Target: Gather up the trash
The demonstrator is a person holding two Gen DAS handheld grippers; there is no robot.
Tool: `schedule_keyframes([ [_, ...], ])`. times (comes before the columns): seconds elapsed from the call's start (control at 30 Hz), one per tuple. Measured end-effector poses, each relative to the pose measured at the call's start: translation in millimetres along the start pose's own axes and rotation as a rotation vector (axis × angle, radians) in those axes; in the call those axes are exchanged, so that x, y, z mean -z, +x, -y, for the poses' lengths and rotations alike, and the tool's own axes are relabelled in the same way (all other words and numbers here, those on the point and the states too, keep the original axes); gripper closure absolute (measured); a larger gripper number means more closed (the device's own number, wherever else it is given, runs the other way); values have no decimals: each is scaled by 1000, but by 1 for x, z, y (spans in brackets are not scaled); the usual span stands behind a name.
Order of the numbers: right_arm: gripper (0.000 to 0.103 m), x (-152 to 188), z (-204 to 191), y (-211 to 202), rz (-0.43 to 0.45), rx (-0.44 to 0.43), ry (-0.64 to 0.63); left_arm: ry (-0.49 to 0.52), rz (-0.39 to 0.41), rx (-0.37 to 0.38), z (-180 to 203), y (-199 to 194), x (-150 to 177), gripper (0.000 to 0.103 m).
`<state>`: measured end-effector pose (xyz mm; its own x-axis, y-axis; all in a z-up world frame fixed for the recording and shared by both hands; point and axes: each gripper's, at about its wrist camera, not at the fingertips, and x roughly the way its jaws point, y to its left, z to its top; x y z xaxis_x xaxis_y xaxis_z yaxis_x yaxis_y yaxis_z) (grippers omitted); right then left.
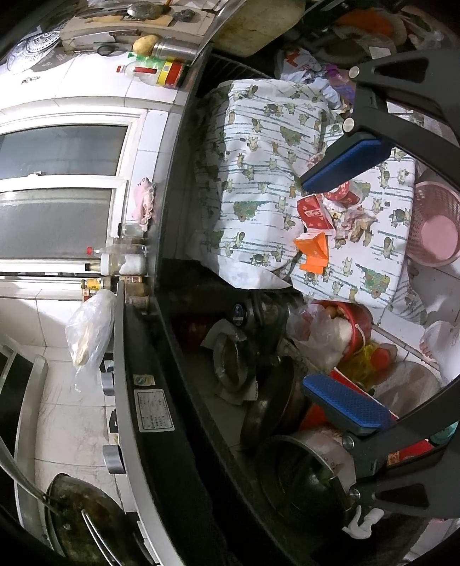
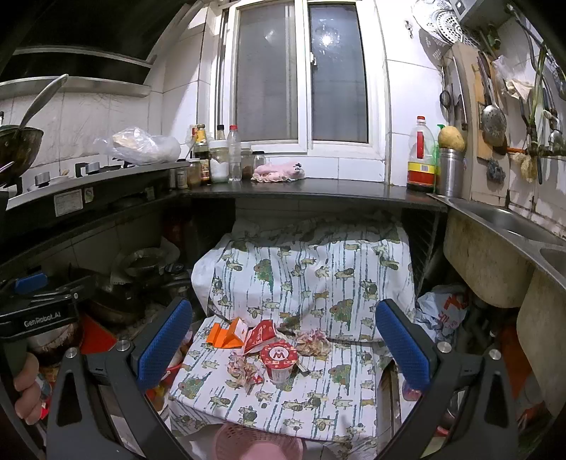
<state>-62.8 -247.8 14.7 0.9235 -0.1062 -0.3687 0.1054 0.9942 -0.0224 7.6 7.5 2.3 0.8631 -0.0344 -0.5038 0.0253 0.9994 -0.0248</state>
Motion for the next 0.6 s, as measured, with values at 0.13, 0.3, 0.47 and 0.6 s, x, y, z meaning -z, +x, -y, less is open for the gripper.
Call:
schedule_keyframes([
  [0.13, 0, 0, 4, -1, -4, 6, 5, 10, 2, 13, 1, -2, 1, 0],
  [0.3, 0, 2, 2, 1, -15, 23, -3, 19, 16, 18, 4, -7, 0, 0],
  [0.47, 0, 1, -2, 7, -26, 26, -3, 14, 29, 24, 6, -9, 1, 0],
  [0.6, 0, 1, -4, 10, -36, -4, -16, 5, 83, 24, 8, -15, -1, 0],
])
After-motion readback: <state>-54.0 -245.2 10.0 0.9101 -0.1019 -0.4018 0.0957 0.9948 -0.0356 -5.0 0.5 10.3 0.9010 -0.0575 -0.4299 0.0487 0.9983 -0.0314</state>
